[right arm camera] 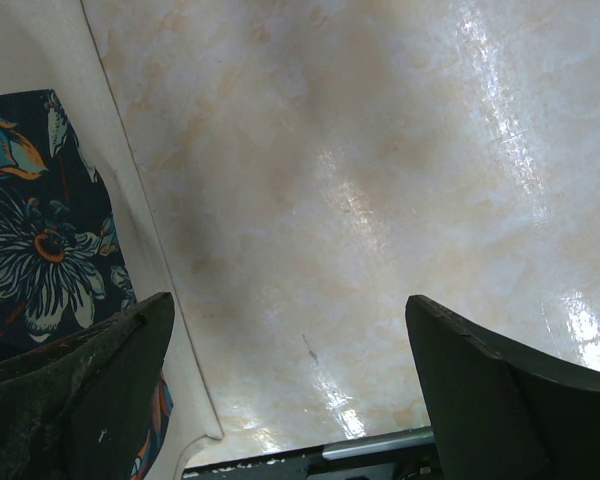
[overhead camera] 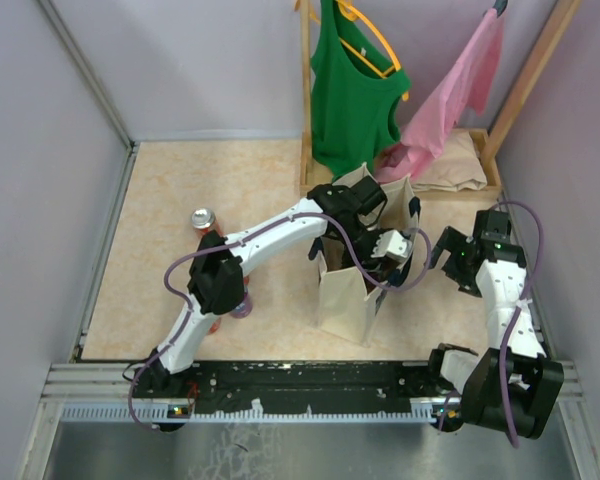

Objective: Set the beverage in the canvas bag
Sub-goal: Place the drink in the canvas bag.

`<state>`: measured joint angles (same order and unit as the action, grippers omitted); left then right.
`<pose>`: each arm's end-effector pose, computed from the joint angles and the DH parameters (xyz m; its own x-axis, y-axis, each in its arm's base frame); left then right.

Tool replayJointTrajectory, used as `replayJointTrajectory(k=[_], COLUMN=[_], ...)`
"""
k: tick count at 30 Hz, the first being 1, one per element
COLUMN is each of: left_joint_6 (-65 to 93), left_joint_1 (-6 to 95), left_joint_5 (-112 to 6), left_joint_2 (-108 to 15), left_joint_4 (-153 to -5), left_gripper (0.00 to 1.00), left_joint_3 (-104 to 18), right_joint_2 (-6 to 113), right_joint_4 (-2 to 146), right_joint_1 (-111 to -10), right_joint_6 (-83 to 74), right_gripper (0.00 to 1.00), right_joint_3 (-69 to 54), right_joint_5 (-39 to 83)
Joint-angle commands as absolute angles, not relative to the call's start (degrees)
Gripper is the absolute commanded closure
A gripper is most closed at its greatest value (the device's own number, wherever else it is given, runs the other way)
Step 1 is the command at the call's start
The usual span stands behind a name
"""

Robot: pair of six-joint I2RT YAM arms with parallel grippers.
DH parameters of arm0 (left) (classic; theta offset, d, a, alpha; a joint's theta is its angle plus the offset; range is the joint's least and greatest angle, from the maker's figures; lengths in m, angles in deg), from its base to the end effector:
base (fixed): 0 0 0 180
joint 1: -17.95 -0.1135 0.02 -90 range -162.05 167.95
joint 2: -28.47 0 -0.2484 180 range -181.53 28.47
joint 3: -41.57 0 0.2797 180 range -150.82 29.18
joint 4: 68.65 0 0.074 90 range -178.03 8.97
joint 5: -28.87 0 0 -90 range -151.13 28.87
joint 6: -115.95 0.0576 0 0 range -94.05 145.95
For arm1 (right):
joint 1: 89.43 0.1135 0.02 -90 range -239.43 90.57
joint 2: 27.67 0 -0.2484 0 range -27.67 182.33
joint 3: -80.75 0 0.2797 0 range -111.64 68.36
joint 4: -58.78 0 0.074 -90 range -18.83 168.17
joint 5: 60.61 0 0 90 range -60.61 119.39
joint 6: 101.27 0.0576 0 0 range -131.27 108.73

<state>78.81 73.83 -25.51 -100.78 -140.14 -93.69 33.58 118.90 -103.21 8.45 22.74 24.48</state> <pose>0.2558 -0.4373 0.2252 0.3364 0.6587 -0.6730 0.8950 -0.4459 0.0109 0.2330 -0.0521 0.1980 -0.7497 0.5300 -0.3963 0.4812 0.8477 0.2233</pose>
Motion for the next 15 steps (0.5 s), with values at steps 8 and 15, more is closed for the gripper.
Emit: replayJointTrajectory(k=[8, 15], left_joint_6=[78.9, 78.0], left_joint_1=[74.3, 74.8], left_joint_5=[-26.3, -26.8], left_joint_2=[-98.5, -97.0], left_joint_4=[-134.4, -132.3], left_gripper=[0.37, 0.22], left_joint_3=[-94.2, -92.7], right_joint_2=[33.3, 33.4], right_joint_4=[117.9, 117.8], right_joint_1=[-103.9, -103.9], right_joint_6=[8.7, 8.8], right_gripper=[0.01, 0.01], right_joint_3=[22.8, 22.9], right_joint_5=[24.0, 23.9])
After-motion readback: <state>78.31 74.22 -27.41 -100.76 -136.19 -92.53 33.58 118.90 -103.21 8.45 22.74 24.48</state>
